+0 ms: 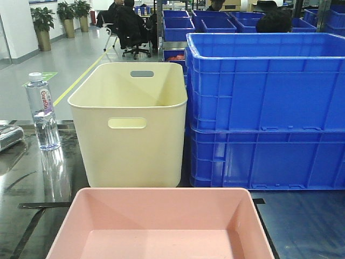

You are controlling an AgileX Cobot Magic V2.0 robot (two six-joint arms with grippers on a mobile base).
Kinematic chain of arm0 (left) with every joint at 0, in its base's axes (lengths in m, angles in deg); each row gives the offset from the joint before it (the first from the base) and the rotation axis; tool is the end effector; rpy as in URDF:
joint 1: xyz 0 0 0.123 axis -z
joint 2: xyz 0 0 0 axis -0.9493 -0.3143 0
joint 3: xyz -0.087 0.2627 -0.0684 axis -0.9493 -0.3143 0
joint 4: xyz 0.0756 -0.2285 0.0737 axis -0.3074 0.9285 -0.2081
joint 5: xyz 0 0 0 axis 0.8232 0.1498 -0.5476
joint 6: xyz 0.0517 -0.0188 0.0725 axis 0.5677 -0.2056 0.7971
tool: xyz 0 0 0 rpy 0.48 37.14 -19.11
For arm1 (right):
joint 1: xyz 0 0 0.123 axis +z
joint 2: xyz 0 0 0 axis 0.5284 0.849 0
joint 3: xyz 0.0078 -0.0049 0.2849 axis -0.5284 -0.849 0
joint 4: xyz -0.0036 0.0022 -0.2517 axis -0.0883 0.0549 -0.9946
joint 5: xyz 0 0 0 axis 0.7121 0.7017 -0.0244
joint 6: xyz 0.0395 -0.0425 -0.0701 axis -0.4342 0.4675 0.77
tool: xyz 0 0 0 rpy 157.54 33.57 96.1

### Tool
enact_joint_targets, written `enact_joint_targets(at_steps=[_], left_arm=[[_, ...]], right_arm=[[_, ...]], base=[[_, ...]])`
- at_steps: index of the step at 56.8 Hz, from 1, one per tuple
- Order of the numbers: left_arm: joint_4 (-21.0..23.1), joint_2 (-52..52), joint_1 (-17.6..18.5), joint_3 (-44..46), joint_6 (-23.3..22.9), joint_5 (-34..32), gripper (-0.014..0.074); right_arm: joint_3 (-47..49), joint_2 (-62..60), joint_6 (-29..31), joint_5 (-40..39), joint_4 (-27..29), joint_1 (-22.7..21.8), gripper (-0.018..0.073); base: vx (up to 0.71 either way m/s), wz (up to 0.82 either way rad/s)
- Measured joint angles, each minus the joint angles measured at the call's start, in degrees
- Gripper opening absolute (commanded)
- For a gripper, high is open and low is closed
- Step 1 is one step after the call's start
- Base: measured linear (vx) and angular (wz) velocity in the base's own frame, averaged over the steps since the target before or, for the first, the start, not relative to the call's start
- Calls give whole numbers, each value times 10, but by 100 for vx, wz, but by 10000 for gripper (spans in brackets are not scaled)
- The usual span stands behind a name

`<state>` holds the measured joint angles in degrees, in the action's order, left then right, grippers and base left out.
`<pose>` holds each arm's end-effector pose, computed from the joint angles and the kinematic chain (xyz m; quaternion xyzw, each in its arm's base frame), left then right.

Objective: Grab pink bin and stack on right shelf

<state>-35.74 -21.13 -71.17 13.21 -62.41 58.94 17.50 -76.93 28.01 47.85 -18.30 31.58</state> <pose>0.0566 -0.0005 0.2035 0.0329 0.6872 0.0287 0.7252 0.0666 -0.0007 0.2053 -0.0005 0.7311 -0.0067 0.6823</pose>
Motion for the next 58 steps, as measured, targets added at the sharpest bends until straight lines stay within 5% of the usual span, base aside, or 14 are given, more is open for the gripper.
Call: enact_joint_targets(at_steps=[58], left_arm=[[0,0,0,0,0,4,-8]], right_arm=[[-24,-77,2,79,-4,-2,-11]], base=[[0,0]])
